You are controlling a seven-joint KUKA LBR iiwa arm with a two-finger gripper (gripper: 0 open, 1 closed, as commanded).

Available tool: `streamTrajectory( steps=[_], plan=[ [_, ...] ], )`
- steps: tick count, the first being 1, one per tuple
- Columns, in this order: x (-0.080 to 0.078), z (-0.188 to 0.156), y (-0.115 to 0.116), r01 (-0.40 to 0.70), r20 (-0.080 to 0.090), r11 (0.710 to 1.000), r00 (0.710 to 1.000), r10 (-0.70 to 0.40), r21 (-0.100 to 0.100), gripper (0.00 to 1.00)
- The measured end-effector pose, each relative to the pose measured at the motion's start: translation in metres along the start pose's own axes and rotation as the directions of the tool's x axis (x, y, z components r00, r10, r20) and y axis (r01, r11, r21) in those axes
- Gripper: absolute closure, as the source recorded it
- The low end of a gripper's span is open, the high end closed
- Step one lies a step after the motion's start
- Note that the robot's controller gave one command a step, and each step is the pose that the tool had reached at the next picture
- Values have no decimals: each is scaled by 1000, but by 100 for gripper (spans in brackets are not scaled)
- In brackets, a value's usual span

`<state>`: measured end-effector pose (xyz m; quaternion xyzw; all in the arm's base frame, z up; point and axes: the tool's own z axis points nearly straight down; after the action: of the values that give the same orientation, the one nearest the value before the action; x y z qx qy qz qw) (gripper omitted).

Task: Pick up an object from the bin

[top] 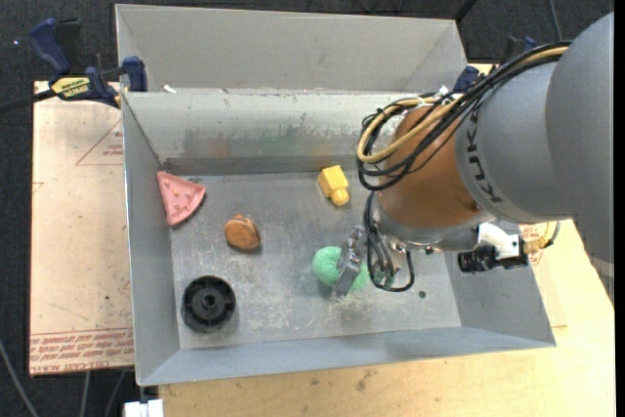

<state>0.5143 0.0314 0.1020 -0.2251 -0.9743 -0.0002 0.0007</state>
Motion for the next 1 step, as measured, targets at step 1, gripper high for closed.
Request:
streamTrajectory(
  steps=[1],
  plan=[
    [1, -14, -1, 1, -4, 1000, 1000, -1, 3, 100]
  ],
)
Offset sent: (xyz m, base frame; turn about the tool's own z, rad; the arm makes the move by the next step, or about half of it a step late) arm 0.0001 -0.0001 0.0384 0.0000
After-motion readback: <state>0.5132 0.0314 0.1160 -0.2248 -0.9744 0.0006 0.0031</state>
